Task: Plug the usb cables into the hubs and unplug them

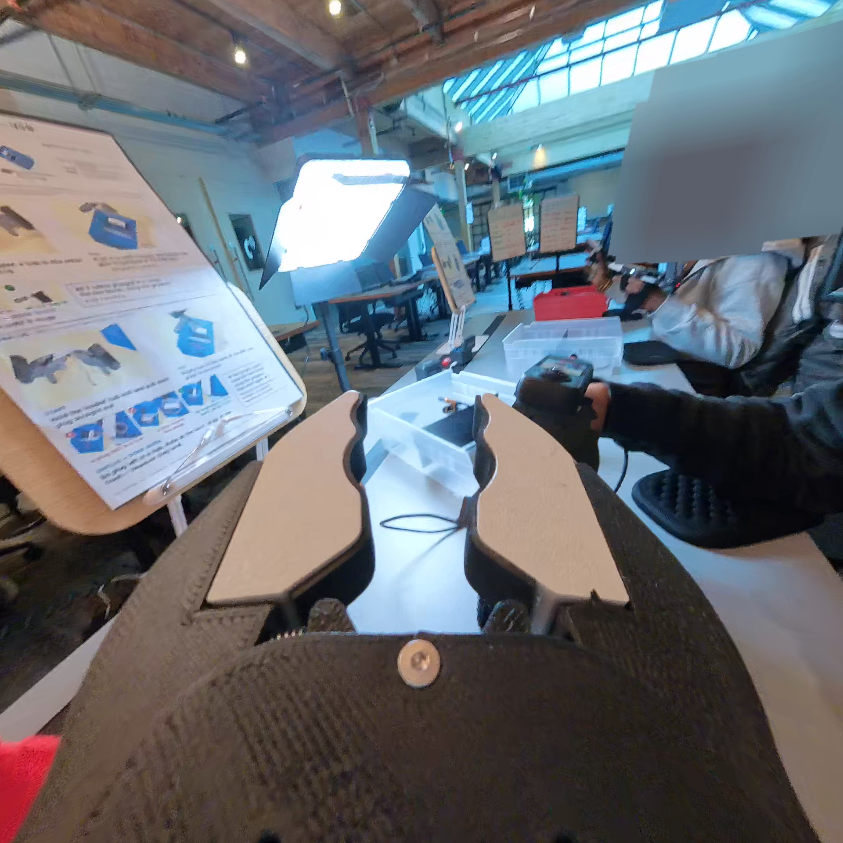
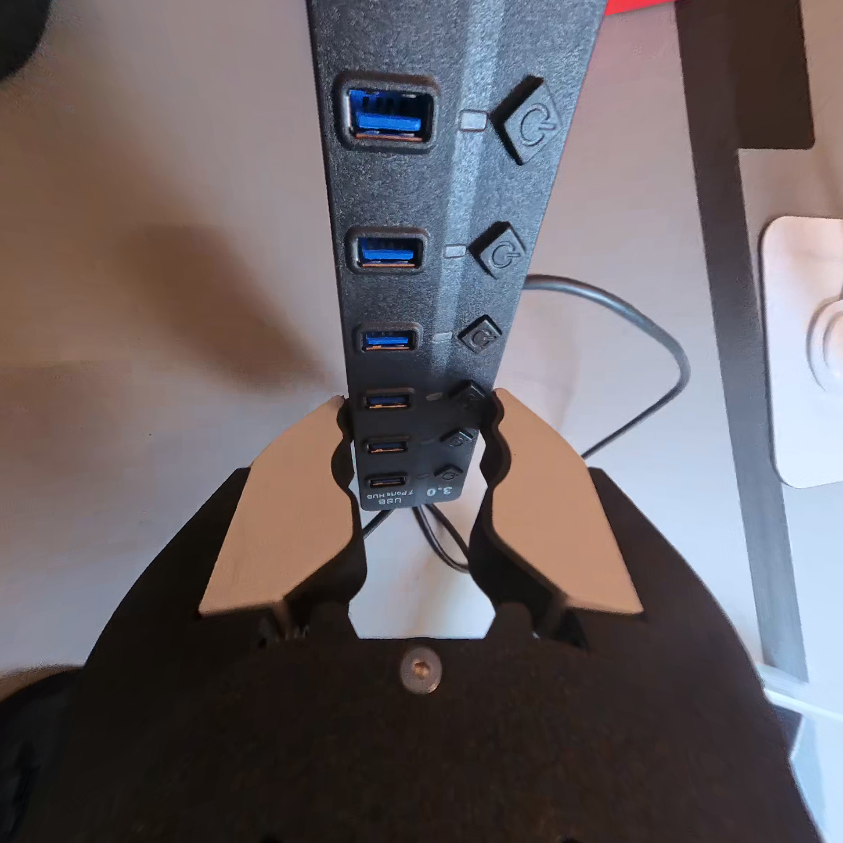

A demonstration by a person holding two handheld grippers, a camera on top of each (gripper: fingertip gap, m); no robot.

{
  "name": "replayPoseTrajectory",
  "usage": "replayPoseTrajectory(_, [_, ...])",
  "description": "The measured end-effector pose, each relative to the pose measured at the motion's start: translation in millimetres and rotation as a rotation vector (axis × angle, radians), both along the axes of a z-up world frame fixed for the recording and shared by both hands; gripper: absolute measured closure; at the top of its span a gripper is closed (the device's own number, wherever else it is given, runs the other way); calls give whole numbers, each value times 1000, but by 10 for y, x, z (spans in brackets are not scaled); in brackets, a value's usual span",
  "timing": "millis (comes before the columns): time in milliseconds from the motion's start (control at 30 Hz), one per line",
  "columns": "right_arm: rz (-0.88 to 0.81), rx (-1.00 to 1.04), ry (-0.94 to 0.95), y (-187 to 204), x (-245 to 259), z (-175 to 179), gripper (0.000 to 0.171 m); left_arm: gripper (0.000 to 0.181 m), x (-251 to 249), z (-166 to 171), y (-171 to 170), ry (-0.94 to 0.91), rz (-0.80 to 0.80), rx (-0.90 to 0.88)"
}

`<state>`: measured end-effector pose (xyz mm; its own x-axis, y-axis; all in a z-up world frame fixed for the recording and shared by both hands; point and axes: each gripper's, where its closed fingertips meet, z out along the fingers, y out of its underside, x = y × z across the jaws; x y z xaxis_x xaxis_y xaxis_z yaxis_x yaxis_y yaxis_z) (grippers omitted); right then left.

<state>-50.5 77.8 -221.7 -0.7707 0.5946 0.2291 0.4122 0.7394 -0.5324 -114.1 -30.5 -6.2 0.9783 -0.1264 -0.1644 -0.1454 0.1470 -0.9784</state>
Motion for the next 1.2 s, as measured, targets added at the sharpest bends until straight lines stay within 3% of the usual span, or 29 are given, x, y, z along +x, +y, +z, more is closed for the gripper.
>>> replayPoseTrajectory(67, [8,-28,-8,-12,15,16,117,139,-55,-167,57,7,32,-102])
replayPoseTrajectory(133, [1,-72,7,25,21,109,117,140,-91,-542,152,36,54,-311])
replayPoseTrajectory(333, [-41,-191,93,225,32,450,117,137,170,-2171,365,217,-39,-1080])
replayPoseTrajectory(433, [-39,-240,134,258,55,601,117,136,263,-2756,483,292,-70,-1263])
replayPoseTrajectory(500, [-33,-273,158,269,78,702,117,143,363,-2938,504,276,-133,-1294])
replayPoseTrajectory(633, [-44,-302,193,336,91,817,117,174,403,-2903,652,316,-162,-1170])
replayPoseTrajectory(800, [-44,-321,169,371,106,774,117,176,351,-2566,712,256,-166,-994])
replayPoseTrajectory(1000, [73,-367,124,157,168,671,117,176,212,-1601,748,250,-20,-646])
replayPoseTrajectory(1200, [140,-274,272,-81,41,659,117,176,397,-1120,759,261,-28,-457])
